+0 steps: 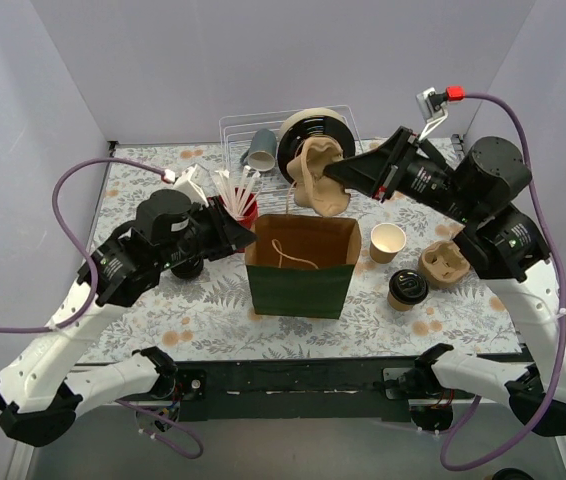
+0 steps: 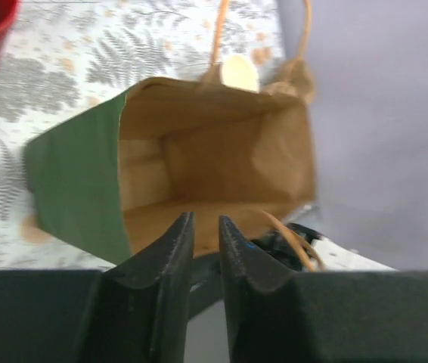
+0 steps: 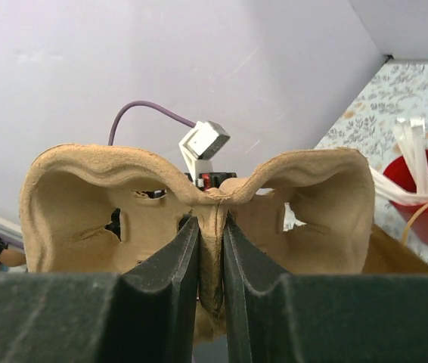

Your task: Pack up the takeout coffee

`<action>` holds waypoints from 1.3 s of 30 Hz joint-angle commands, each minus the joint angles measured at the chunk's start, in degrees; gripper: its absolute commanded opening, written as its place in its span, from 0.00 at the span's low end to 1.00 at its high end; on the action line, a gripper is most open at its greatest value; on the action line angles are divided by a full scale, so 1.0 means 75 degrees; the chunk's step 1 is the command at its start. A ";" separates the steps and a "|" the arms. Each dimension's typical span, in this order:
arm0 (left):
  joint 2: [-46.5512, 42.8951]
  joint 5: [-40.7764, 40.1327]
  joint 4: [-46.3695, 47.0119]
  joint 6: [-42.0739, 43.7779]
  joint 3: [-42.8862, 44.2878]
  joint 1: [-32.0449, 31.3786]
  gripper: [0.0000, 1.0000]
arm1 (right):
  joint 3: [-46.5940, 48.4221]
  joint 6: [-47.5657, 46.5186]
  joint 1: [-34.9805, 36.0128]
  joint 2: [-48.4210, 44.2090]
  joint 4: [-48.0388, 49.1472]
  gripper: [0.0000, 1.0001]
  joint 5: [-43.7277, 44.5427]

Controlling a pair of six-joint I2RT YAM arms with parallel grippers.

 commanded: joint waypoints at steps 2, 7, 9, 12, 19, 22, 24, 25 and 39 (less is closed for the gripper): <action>-0.0736 0.0894 0.0585 -0.0847 -0.0682 0.0030 0.03 | -0.0834 0.1253 0.0038 -0.0525 -0.0012 0.24 0.0039; -0.0574 0.0242 -0.0757 -0.0707 -0.0064 0.0030 0.26 | -0.0871 0.1172 0.0038 -0.0549 -0.0548 0.25 -0.0031; -0.0479 -0.0229 -0.1054 -0.0624 0.0499 0.0030 0.38 | -0.0929 0.0950 0.0038 -0.0572 -0.0724 0.25 -0.0090; -0.0362 -0.0407 -0.0974 -0.0694 0.0677 0.0030 0.51 | -0.1304 0.0739 0.0038 -0.0736 -0.0772 0.25 0.0073; 0.0224 -0.0148 -0.0587 -0.0718 0.0337 0.0030 0.63 | -0.2020 0.0598 0.0038 -0.1030 -0.0456 0.32 0.0846; 0.0399 -0.0102 -0.0504 -0.0519 0.0360 0.0030 0.69 | -0.1972 0.0609 0.0038 -0.0889 -0.0725 0.34 0.0965; 0.0551 0.0073 -0.0493 -0.0460 0.0302 0.0030 0.70 | -0.1961 0.0597 0.0038 -0.0807 -0.0784 0.35 0.0988; 0.0575 0.0097 -0.0481 -0.0460 0.0255 0.0030 0.70 | -0.1961 0.0597 0.0038 -0.0784 -0.0761 0.37 0.0988; 0.0423 -0.0230 -0.0749 -0.0436 0.0078 0.0030 0.70 | -0.2219 0.1019 0.0038 -0.0795 -0.1217 0.29 0.1386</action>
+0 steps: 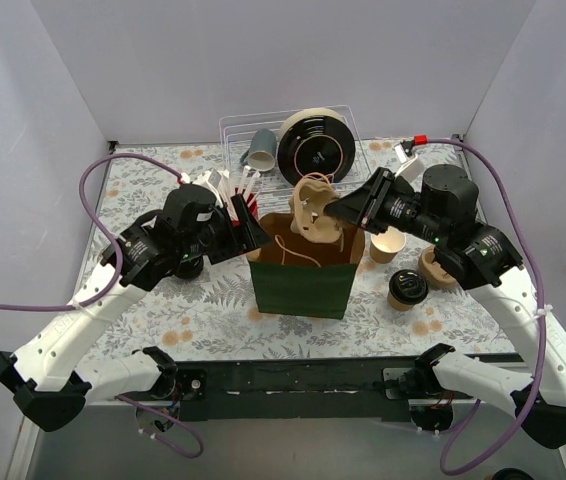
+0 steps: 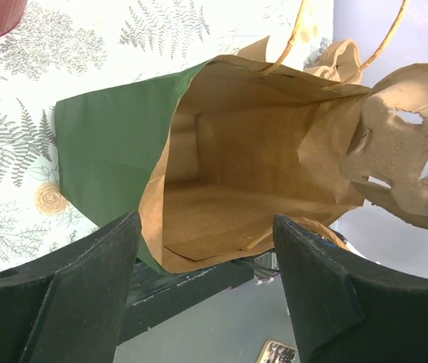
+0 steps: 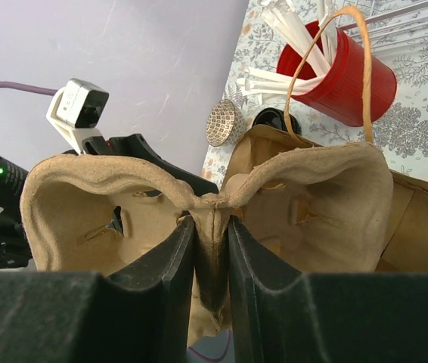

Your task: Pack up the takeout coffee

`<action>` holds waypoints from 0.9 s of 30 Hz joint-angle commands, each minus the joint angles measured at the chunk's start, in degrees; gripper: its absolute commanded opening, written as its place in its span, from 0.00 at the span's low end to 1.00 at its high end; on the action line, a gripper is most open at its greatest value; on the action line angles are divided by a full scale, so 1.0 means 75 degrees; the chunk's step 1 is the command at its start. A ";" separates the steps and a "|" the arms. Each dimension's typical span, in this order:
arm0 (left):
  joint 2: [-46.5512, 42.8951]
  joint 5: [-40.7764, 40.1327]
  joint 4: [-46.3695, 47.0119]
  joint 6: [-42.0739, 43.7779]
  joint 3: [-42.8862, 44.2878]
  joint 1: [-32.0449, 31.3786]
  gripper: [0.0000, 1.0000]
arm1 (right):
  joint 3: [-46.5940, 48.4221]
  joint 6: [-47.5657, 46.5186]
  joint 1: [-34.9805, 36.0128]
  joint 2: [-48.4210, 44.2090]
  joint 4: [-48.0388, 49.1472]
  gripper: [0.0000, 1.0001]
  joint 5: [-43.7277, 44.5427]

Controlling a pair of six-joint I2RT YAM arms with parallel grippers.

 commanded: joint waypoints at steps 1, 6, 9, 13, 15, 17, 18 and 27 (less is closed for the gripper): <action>-0.0093 -0.0347 -0.0383 0.0007 0.0184 0.0027 0.69 | 0.0156 0.0244 0.0038 -0.0087 0.0012 0.29 0.0299; -0.0163 -0.0769 -0.0629 -0.0158 0.0266 0.0027 0.70 | 0.0169 0.0221 0.0026 -0.0086 -0.0539 0.29 0.0522; -0.0093 -0.0793 -0.0747 -0.0146 0.0360 0.0027 0.70 | 0.0063 0.0314 0.0038 -0.0134 -0.0563 0.29 0.0581; 0.0013 -0.0805 -0.0735 -0.0123 0.0395 0.0027 0.69 | 0.0016 0.0326 0.0038 -0.0075 -0.0469 0.29 0.0569; 0.0036 -0.0840 -0.0724 -0.0123 0.0511 0.0027 0.69 | 0.0121 0.0233 0.0049 0.0030 -0.0608 0.29 0.0558; 0.0142 -0.0840 -0.0735 -0.0111 0.0664 0.0027 0.69 | 0.0192 0.0093 0.0061 0.0135 -0.0714 0.28 0.0616; 0.0165 -0.0828 -0.0747 -0.0099 0.0746 0.0027 0.69 | 0.0215 0.0034 0.0061 0.0159 -0.0750 0.29 0.0628; 0.0376 -0.0617 -0.0888 -0.0064 0.1368 0.0027 0.73 | 0.0087 0.0103 0.0061 0.0218 -0.0774 0.27 0.0885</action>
